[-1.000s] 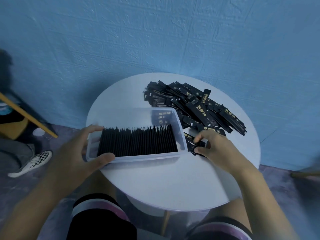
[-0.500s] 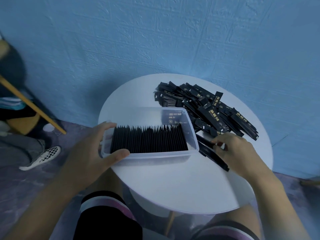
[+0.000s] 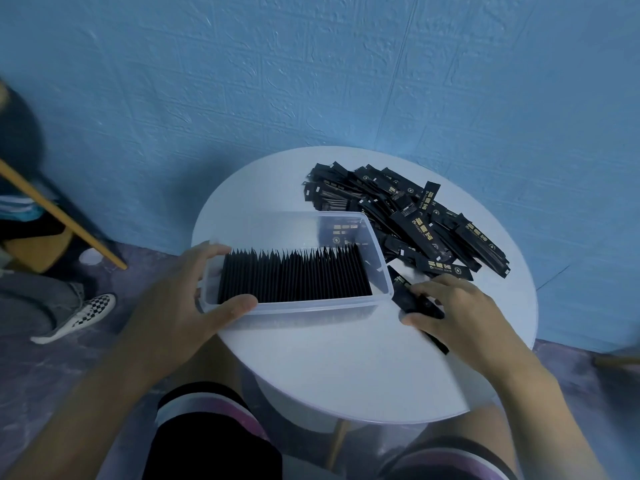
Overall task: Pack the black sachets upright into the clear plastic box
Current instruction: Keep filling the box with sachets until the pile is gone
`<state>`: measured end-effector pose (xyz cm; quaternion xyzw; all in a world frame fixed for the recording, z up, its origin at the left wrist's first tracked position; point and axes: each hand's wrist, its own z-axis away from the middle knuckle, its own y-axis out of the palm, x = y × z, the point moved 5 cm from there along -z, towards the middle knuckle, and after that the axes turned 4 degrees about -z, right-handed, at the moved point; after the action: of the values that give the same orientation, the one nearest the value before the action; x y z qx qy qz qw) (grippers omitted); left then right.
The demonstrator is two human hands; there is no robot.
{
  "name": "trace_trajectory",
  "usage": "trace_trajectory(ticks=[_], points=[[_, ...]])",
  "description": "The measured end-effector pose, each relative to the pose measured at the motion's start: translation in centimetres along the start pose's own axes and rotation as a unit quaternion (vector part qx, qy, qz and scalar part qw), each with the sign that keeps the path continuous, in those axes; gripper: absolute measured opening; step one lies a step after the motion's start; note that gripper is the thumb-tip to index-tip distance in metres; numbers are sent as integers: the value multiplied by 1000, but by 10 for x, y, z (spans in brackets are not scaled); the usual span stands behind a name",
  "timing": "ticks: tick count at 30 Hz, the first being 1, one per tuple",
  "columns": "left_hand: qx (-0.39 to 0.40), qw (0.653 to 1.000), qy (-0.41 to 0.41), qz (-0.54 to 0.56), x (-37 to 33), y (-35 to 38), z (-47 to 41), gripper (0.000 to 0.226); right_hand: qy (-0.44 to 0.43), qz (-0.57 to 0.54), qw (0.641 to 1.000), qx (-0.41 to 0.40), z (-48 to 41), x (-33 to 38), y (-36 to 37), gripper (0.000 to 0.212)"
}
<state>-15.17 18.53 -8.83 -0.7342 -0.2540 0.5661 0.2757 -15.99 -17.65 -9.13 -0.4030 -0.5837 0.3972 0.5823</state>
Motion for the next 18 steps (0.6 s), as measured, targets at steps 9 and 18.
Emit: trace_trajectory(ticks=[9, 18], points=[[0, 999, 11, -31, 1, 3, 1, 89, 80, -96, 990, 61, -10, -7, -2, 25], [-18, 998, 12, -63, 3, 6, 2, 99, 96, -119, 988, -30, -9, -4, -40, 23]])
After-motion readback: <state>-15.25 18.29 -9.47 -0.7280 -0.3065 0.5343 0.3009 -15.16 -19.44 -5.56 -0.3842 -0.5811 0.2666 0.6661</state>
